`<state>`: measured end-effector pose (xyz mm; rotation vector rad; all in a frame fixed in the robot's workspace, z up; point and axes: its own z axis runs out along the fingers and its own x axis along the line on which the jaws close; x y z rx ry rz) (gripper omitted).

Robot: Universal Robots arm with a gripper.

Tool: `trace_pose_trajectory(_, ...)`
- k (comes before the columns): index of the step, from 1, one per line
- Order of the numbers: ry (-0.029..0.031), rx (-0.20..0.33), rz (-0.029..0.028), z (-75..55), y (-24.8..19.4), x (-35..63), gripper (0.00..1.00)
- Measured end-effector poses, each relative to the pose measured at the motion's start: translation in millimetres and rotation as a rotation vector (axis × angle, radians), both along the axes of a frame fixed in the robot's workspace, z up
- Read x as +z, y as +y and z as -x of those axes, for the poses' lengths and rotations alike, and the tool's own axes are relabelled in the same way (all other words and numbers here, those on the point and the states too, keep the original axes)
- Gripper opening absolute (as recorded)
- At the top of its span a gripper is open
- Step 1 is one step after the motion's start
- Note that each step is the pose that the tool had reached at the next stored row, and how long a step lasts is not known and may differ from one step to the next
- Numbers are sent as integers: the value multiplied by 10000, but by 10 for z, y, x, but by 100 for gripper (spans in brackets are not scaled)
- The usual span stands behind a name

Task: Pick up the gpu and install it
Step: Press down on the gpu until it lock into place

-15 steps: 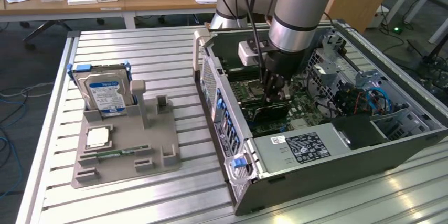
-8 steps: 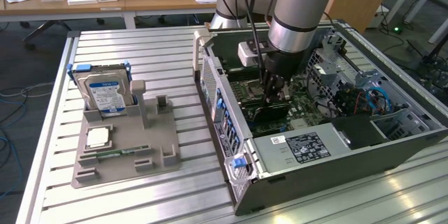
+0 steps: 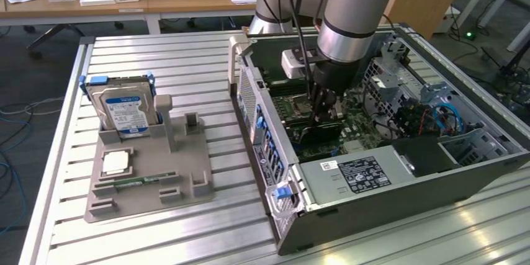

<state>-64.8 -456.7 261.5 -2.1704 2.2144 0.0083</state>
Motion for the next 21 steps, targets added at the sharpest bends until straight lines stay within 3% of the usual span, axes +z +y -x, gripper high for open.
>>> trace_pose_trajectory(21, -1, 0, -2, 1, 0, -13, 11)
